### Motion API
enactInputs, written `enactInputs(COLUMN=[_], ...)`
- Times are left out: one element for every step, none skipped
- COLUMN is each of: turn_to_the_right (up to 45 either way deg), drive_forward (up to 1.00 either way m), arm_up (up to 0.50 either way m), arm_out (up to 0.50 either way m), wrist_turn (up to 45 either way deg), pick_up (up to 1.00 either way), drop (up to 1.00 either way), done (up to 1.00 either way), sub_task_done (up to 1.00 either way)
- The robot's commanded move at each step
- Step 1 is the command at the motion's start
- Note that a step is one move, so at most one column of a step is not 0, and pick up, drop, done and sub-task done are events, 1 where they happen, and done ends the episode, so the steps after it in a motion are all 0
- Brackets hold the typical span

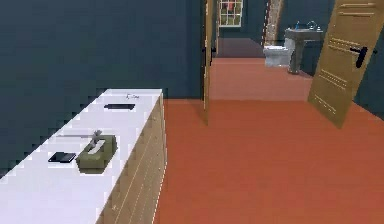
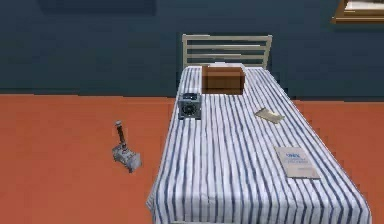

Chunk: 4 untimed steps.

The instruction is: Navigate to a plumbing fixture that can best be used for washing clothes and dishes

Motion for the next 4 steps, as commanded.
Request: enactInputs(turn_to_the_right=[9.0,0.0,12.0,3.0], drive_forward=[0.0,0.2,0.0,0.0], arm_up=[0.0,0.0,0.0,0.0], arm_out=[0.0,0.0,0.0,0.0], wrist_turn=[0.0,0.0,0.0,0.0], pick_up=[0.0,0.0,0.0,0.0], drop=[0.0,0.0,0.0,0.0], done=[0.0,0.0,0.0,0.0], sub_task_done=[0.0,0.0,0.0,0.0])
